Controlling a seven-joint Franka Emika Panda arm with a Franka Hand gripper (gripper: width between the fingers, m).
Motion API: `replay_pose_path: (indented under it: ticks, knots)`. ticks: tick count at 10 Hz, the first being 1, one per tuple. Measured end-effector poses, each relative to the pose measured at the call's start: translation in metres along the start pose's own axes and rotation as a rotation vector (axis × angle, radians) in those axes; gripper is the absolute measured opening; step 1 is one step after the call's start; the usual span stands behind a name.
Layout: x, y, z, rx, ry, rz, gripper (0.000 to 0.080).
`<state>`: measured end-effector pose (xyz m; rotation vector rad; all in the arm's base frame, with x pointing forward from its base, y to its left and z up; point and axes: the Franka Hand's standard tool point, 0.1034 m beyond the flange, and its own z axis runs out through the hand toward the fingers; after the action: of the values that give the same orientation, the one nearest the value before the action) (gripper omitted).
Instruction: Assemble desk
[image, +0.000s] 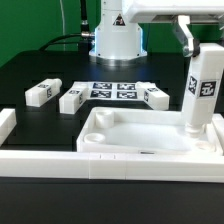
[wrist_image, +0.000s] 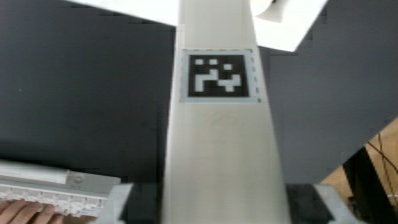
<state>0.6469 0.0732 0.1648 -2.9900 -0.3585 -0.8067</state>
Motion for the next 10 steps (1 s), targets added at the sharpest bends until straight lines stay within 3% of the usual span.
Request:
replay_pose_path:
  ticks: [4,10]
  knots:
    - [-0.002,-0.002,0.002,0.002,-0.003,-0.001,0.0291]
    - [-0.006,-0.025,0.013,0.021,-0.015,-0.022,0.0291]
